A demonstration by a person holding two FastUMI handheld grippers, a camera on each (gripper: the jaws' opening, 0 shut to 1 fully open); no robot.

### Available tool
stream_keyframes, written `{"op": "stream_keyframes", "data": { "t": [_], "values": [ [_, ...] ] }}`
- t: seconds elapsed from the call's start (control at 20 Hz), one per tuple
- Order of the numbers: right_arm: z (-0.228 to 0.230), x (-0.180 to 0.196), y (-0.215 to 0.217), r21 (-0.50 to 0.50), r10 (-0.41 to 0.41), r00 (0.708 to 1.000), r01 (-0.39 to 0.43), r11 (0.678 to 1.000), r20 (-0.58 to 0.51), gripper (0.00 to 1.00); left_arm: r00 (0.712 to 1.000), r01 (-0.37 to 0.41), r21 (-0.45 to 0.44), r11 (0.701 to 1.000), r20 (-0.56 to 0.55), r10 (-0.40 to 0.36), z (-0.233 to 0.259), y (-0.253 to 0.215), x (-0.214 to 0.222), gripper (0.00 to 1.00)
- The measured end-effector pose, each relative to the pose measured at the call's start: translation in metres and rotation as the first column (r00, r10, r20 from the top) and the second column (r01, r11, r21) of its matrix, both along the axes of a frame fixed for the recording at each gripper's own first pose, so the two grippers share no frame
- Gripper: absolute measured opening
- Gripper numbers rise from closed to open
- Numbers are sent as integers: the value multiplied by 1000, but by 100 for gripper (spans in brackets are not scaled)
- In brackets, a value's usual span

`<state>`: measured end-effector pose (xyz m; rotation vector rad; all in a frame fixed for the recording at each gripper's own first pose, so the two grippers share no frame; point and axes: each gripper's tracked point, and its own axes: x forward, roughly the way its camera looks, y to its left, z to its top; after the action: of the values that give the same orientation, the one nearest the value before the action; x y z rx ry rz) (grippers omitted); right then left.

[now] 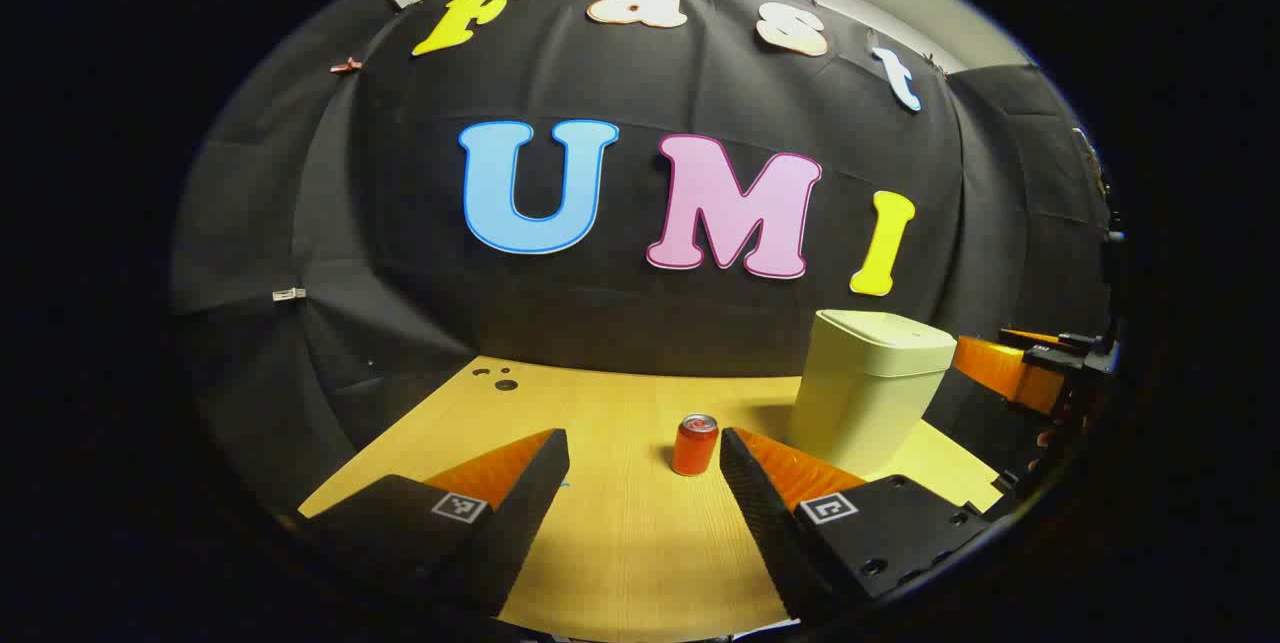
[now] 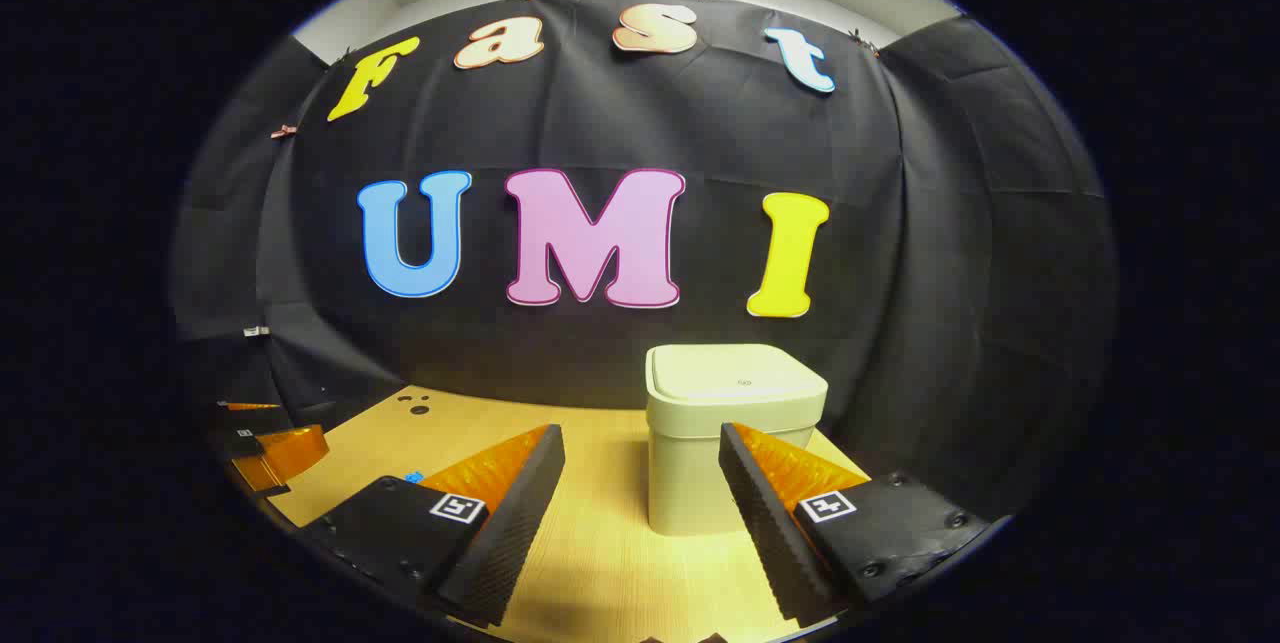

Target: Press the lid of the desktop garbage bin to open it, pick up the crumpled paper on the desktop and throw it into the bin, then pick up the pop can on the desktop and drop it into the bin, and finally close the garbage bin lid.

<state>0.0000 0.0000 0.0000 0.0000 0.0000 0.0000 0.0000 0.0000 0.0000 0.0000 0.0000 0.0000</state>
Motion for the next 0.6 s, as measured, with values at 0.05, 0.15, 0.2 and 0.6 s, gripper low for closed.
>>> {"op": "stream_keyframes", "data": {
  "t": [0.05, 0.15, 0.2, 0.6],
  "values": [
    [-2, 2, -1, 6, -2, 1000, 2, 1000, -5, 98, 1000, 5, 3, 1000, 0, -5, 0, -2, 5, 97],
    [-3, 8, 2, 25, 9, 1000, -9, 1000, -11, 98, 1000, 13, 13, 1000, 0, -13, 4, -4, 13, 98],
    [-5, 10, 4, 33, 14, 1000, -13, 999, -13, 98, 1000, 18, 17, 1000, -3, -18, 2, -4, 16, 97],
    [-16, 25, 14, 34, 41, 998, -39, 999, -50, 98, 1000, 10, 39, 999, -24, -9, -5, 2, 29, 97]
  ]
}}
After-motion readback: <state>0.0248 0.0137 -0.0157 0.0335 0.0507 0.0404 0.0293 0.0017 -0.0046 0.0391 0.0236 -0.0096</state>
